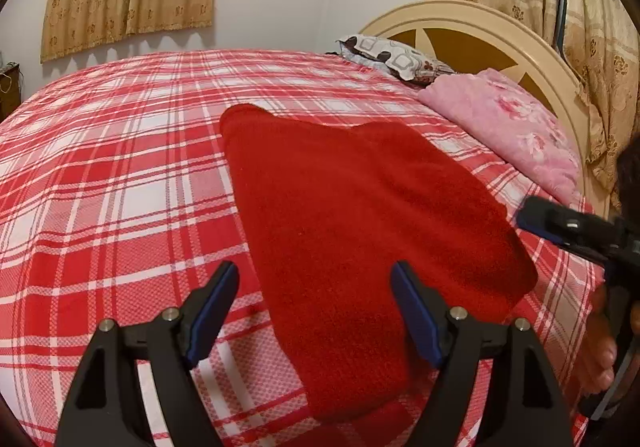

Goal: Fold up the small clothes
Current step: 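Open the left gripper to release the folded side onto the sweater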

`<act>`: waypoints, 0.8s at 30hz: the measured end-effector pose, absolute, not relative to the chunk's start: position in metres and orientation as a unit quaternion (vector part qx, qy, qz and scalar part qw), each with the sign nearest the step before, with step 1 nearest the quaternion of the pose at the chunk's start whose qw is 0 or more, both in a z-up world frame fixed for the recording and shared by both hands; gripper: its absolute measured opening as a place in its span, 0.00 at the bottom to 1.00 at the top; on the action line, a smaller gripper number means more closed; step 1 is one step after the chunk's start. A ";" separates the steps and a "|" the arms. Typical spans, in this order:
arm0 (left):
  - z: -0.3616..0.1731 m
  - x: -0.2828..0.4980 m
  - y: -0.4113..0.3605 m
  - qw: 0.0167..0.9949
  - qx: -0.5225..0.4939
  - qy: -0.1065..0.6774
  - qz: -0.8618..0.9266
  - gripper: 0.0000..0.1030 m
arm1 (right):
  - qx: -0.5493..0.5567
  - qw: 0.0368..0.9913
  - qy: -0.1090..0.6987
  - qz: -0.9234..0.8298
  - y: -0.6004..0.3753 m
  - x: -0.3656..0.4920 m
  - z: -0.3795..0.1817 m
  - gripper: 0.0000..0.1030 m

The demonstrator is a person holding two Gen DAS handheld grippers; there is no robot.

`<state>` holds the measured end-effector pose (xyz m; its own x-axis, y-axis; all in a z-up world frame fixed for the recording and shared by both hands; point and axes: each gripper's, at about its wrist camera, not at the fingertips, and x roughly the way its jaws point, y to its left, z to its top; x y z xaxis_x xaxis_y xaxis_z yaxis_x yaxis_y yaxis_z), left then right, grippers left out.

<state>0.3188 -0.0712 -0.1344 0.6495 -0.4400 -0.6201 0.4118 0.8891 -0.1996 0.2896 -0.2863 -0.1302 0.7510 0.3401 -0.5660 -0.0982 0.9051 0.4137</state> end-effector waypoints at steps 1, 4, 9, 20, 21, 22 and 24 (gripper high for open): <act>-0.135 0.318 -0.071 0.907 -0.021 0.346 -0.237 0.85 | 0.173 0.914 0.350 0.109 -0.282 0.299 -0.134 0.42; -0.136 0.317 -0.068 0.906 -0.030 0.346 -0.243 0.88 | 0.157 0.908 0.379 0.089 -0.279 0.310 -0.143 0.14; -0.140 0.320 -0.060 0.901 -0.057 0.354 -0.242 0.97 | 0.166 0.903 0.393 0.055 -0.297 0.302 -0.154 0.11; -0.150 0.324 -0.054 0.887 -0.087 0.384 -0.243 1.00 | 0.144 0.930 0.338 0.034 -0.295 0.303 -0.117 0.43; -0.151 0.324 -0.055 0.886 -0.086 0.386 -0.241 1.00 | 0.133 0.934 0.330 0.042 -0.290 0.305 -0.110 0.43; -0.151 0.324 -0.056 0.886 -0.083 0.387 -0.240 1.00 | 0.121 0.936 0.325 0.057 -0.282 0.308 -0.103 0.43; -0.151 0.322 -0.058 0.888 -0.077 0.387 -0.235 1.00 | 0.104 0.934 0.325 0.111 -0.263 0.321 -0.096 0.43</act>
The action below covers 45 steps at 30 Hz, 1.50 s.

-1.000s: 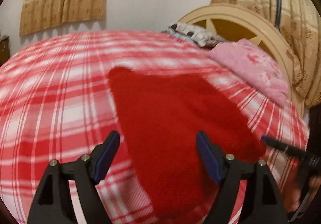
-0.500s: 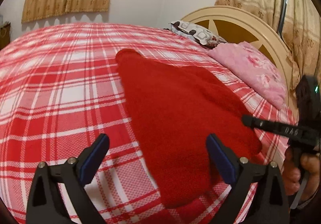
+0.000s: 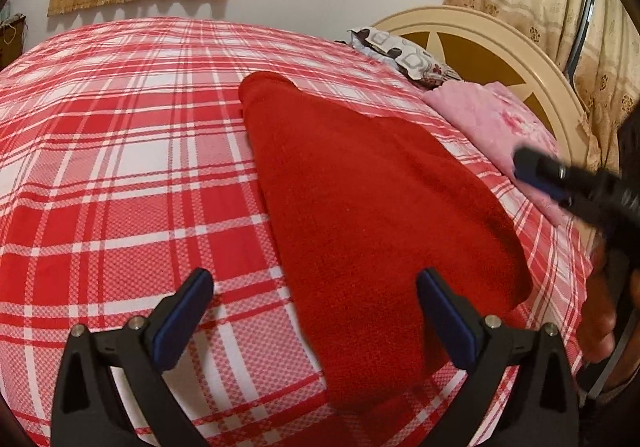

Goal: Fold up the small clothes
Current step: 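Open the left gripper to release the folded side onto the sweater, then grasp the opposite side edge of the red sweater with the right gripper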

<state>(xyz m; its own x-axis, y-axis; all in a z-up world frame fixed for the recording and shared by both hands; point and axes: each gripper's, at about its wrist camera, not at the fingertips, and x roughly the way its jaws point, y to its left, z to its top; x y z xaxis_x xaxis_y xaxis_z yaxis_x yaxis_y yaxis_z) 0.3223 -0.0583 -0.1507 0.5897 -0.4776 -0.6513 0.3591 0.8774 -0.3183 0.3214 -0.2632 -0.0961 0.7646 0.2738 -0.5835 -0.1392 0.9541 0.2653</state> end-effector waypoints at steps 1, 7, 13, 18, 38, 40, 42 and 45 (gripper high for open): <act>-0.150 0.322 -0.060 0.889 -0.073 0.387 -0.233 1.00 | 0.103 0.930 0.328 0.128 -0.258 0.325 -0.097 0.43; -0.152 0.324 -0.060 0.886 -0.071 0.393 -0.234 1.00 | 0.081 0.900 0.415 0.109 -0.256 0.367 -0.140 0.41; -0.153 0.324 -0.065 0.885 -0.057 0.398 -0.236 1.00 | 0.139 0.887 0.422 0.125 -0.293 0.370 -0.153 0.23; -0.153 0.324 -0.065 0.885 -0.054 0.400 -0.233 1.00 | 0.112 0.893 0.418 0.127 -0.280 0.368 -0.150 0.25; -0.135 0.322 -0.062 0.895 -0.071 0.367 -0.244 1.00 | 0.096 0.892 0.431 0.092 -0.304 0.382 -0.161 0.52; -0.135 0.333 -0.061 0.893 -0.077 0.372 -0.241 1.00 | 0.103 0.890 0.434 0.097 -0.307 0.383 -0.163 0.55; -0.141 0.346 -0.062 0.888 -0.075 0.387 -0.235 1.00 | 0.110 0.888 0.434 0.102 -0.310 0.384 -0.164 0.58; -0.155 0.359 -0.060 0.867 -0.102 0.422 -0.245 1.00 | 0.123 0.887 0.431 0.114 -0.316 0.385 -0.163 0.58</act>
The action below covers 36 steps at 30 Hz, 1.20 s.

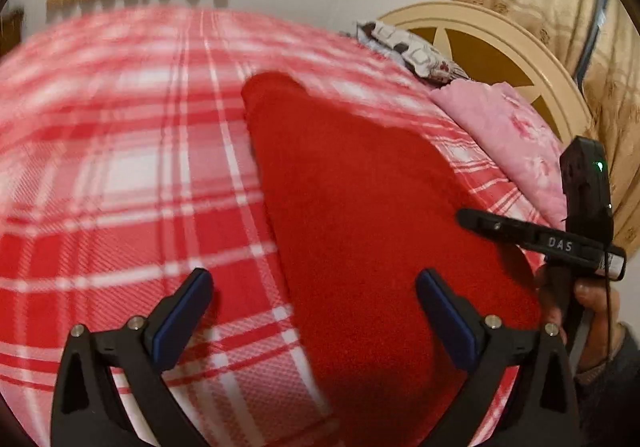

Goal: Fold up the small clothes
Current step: 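Grasp the opposite side edge of the red sweater with the right gripper, then lift the held side with the right gripper and fold it over the sweater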

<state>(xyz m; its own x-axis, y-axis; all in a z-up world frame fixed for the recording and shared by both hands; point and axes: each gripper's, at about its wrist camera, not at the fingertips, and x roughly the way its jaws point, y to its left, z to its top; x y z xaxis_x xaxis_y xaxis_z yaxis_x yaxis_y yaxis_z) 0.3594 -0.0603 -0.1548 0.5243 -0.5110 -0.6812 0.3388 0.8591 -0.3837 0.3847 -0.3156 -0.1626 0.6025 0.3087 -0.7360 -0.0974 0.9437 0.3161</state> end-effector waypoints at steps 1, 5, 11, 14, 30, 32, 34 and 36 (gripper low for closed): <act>-0.157 0.361 -0.059 0.862 -0.111 0.427 -0.250 1.00 | 0.124 0.888 0.427 0.117 -0.318 0.386 -0.161 0.58; -0.159 0.356 -0.061 0.862 -0.109 0.424 -0.256 1.00 | 0.148 0.885 0.422 0.133 -0.325 0.399 -0.159 0.58; -0.158 0.353 -0.068 0.865 -0.093 0.423 -0.253 1.00 | 0.216 0.867 0.428 0.137 -0.343 0.427 -0.167 0.59; -0.156 0.350 -0.076 0.870 -0.076 0.418 -0.252 1.00 | 0.247 0.853 0.436 0.145 -0.350 0.441 -0.180 0.59; -0.155 0.354 -0.088 0.857 -0.065 0.414 -0.300 0.77 | 0.261 0.836 0.435 0.211 -0.338 0.462 -0.196 0.35; -0.155 0.354 -0.088 0.857 -0.067 0.414 -0.300 0.76 | 0.262 0.835 0.434 0.212 -0.337 0.463 -0.197 0.35; -0.155 0.354 -0.090 0.856 -0.067 0.414 -0.301 0.75 | 0.260 0.835 0.436 0.211 -0.338 0.463 -0.197 0.35; -0.154 0.354 -0.092 0.856 -0.065 0.415 -0.300 0.75 | 0.257 0.835 0.439 0.209 -0.336 0.464 -0.197 0.34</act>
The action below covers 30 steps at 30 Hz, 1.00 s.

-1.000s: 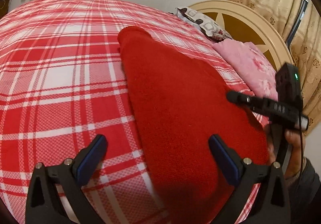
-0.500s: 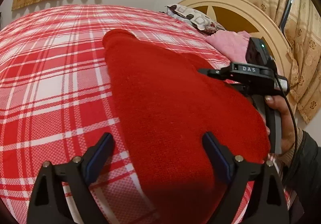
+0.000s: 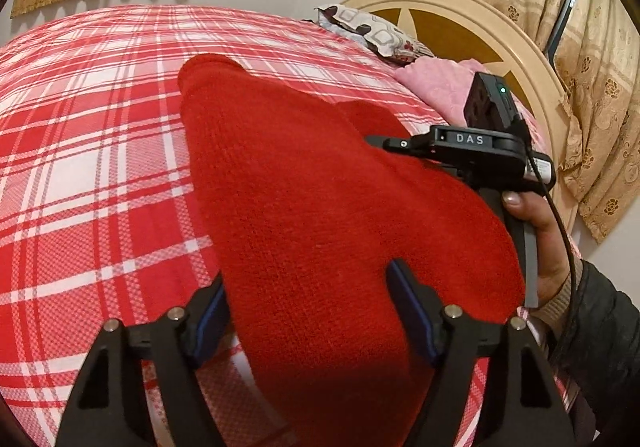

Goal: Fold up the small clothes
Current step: 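Lift the held side with the right gripper and fold it over the sweater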

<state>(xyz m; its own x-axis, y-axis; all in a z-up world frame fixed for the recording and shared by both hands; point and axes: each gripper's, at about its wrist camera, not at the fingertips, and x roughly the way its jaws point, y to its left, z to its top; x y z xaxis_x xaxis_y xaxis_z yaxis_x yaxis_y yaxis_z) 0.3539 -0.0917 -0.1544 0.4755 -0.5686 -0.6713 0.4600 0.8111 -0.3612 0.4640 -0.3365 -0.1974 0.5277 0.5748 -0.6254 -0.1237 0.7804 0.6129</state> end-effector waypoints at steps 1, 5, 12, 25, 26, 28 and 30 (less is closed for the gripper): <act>-0.154 0.353 -0.092 0.856 -0.065 0.415 -0.300 0.74 | 0.257 0.835 0.439 0.208 -0.336 0.464 -0.198 0.34; -0.152 0.351 -0.094 0.858 -0.061 0.412 -0.302 0.68 | 0.256 0.837 0.438 0.205 -0.337 0.464 -0.197 0.33; -0.144 0.351 -0.100 0.865 -0.058 0.406 -0.291 0.50 | 0.233 0.851 0.432 0.187 -0.325 0.459 -0.187 0.27; -0.111 0.321 -0.085 0.876 -0.046 0.381 -0.291 0.37 | 0.266 0.847 0.406 0.216 -0.309 0.427 -0.166 0.26; -0.109 0.318 -0.084 0.877 -0.044 0.380 -0.290 0.37 | 0.266 0.847 0.404 0.220 -0.304 0.422 -0.163 0.26; -0.106 0.310 -0.080 0.880 -0.038 0.380 -0.284 0.37 | 0.268 0.847 0.401 0.226 -0.297 0.415 -0.159 0.26; -0.104 0.302 -0.073 0.881 -0.035 0.380 -0.278 0.36 | 0.266 0.846 0.399 0.233 -0.288 0.408 -0.156 0.26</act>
